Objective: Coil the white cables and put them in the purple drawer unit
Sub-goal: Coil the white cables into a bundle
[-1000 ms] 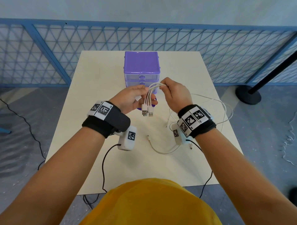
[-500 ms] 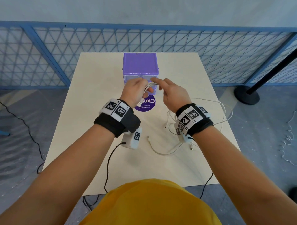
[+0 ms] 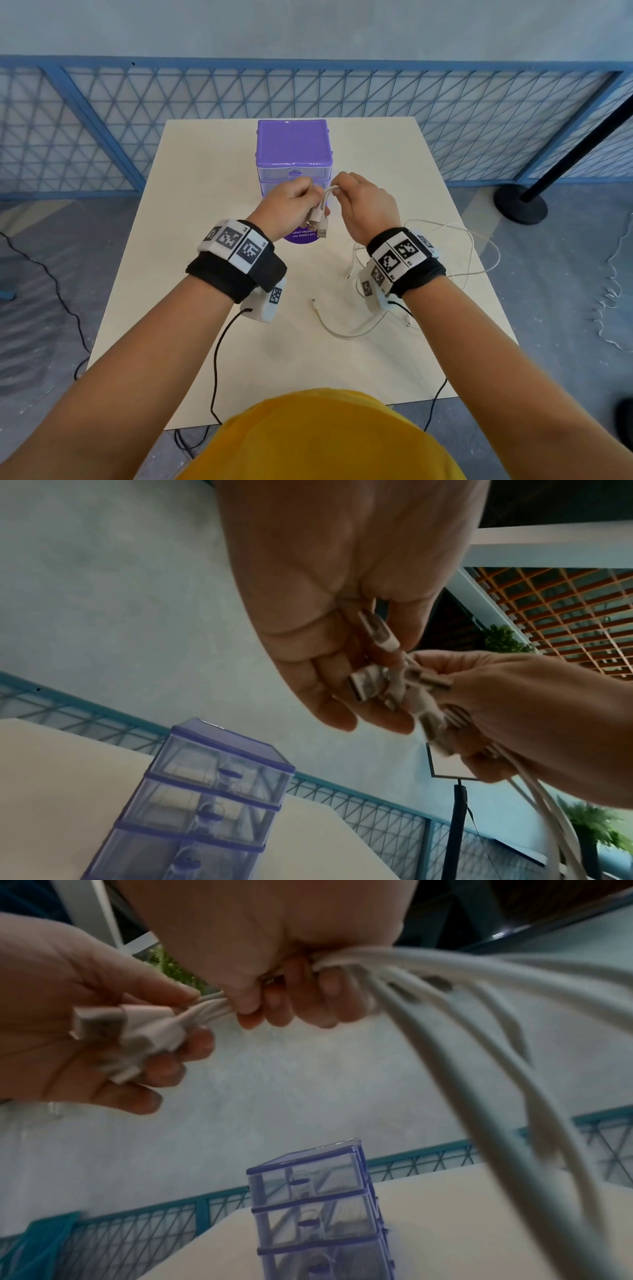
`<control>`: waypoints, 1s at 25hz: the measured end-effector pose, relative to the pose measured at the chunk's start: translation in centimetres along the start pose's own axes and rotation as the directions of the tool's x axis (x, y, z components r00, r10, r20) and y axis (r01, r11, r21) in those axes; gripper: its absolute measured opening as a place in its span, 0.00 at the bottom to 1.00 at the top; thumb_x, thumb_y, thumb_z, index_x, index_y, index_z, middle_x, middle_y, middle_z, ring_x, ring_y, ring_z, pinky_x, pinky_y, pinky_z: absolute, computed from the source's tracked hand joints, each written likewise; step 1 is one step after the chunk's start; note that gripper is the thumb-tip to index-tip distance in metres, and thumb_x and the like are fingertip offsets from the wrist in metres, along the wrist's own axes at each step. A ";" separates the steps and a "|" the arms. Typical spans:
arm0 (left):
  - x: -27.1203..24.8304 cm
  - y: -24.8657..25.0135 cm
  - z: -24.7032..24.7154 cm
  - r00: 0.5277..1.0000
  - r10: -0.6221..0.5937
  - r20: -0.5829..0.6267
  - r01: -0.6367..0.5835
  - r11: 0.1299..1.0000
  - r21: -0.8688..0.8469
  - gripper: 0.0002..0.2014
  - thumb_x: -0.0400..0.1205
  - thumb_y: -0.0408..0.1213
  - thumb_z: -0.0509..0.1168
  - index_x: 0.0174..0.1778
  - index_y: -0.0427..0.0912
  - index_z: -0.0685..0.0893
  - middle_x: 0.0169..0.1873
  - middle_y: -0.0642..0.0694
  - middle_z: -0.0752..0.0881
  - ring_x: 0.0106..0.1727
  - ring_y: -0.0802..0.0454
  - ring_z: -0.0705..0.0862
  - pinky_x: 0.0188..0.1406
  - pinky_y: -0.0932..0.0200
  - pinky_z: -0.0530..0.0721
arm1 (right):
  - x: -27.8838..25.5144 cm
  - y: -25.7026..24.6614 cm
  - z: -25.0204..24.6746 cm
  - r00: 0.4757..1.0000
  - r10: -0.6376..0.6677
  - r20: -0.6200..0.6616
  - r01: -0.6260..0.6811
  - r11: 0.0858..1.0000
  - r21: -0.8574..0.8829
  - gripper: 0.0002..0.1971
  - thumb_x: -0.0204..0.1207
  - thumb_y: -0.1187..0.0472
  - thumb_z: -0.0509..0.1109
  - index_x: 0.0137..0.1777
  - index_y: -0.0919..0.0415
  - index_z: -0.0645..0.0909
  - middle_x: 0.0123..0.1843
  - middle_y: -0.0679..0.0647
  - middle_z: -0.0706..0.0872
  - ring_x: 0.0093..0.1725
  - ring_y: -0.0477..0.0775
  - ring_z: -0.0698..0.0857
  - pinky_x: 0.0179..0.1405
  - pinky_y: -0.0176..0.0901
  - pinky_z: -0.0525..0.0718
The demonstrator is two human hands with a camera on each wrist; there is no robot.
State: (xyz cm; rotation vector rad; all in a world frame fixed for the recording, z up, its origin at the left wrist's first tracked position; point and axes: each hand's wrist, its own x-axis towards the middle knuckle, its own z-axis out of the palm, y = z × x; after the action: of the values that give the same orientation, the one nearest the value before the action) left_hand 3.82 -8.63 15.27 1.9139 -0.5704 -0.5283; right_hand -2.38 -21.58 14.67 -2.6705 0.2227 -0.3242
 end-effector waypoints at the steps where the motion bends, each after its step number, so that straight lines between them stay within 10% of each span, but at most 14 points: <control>1: 0.0 0.2 -0.1 1.000 0.004 -0.016 -0.004 1.000 0.025 0.15 0.83 0.36 0.56 0.30 0.42 0.72 0.32 0.51 0.85 0.26 0.71 0.82 0.28 0.79 0.76 | 0.0 -0.1 0.1 1.000 0.021 -0.017 -0.021 0.999 0.031 0.10 0.80 0.59 0.53 0.53 0.62 0.74 0.52 0.60 0.83 0.44 0.67 0.82 0.38 0.52 0.77; 6: 0.2 1.2 -0.5 0.998 -0.054 -0.035 0.055 0.998 0.032 0.08 0.80 0.31 0.58 0.35 0.43 0.74 0.27 0.55 0.80 0.25 0.65 0.81 0.22 0.75 0.73 | 0.1 -0.2 0.1 1.000 0.006 0.028 -0.008 0.997 0.077 0.10 0.80 0.60 0.54 0.50 0.63 0.75 0.51 0.61 0.84 0.46 0.67 0.81 0.40 0.53 0.77; 10: 0.2 1.9 -0.5 0.976 -0.141 0.169 0.164 0.977 -0.134 0.10 0.76 0.22 0.53 0.39 0.42 0.74 0.23 0.47 0.83 0.19 0.60 0.83 0.24 0.65 0.78 | 0.0 -0.5 0.2 0.996 -0.038 0.077 0.036 0.999 0.029 0.10 0.79 0.60 0.54 0.52 0.62 0.76 0.53 0.60 0.84 0.48 0.66 0.81 0.42 0.54 0.78; 18: 0.3 0.3 -0.6 0.994 -0.058 0.091 0.059 0.998 -0.007 0.13 0.81 0.39 0.59 0.30 0.47 0.78 0.11 0.55 0.72 0.16 0.59 0.69 0.21 0.62 0.71 | 0.2 -0.2 0.0 0.995 -0.086 0.043 0.074 0.968 0.241 0.11 0.81 0.59 0.53 0.48 0.66 0.73 0.29 0.54 0.76 0.33 0.61 0.74 0.34 0.49 0.72; 21: 0.1 0.1 -0.7 0.989 -0.038 0.141 0.035 0.999 0.029 0.24 0.85 0.53 0.45 0.33 0.45 0.79 0.18 0.52 0.72 0.22 0.59 0.72 0.22 0.72 0.73 | 0.4 -0.2 0.2 0.994 -0.105 0.019 0.100 0.978 0.185 0.14 0.79 0.58 0.53 0.46 0.68 0.76 0.29 0.57 0.75 0.30 0.61 0.73 0.33 0.52 0.75; 25: 0.3 -0.4 -0.7 0.986 -0.022 0.168 0.027 0.999 -0.028 0.20 0.87 0.43 0.48 0.32 0.46 0.77 0.19 0.54 0.76 0.24 0.61 0.75 0.34 0.65 0.75 | 0.4 -0.3 0.2 0.989 -0.135 0.058 0.124 0.978 0.171 0.16 0.78 0.54 0.52 0.45 0.65 0.77 0.30 0.58 0.79 0.32 0.59 0.74 0.34 0.50 0.76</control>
State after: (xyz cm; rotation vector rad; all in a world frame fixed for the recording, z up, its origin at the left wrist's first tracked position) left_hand 4.52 -8.15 15.17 1.8608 -0.6435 -0.7153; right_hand -1.91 -21.32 14.74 -2.5300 -0.0009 -0.2765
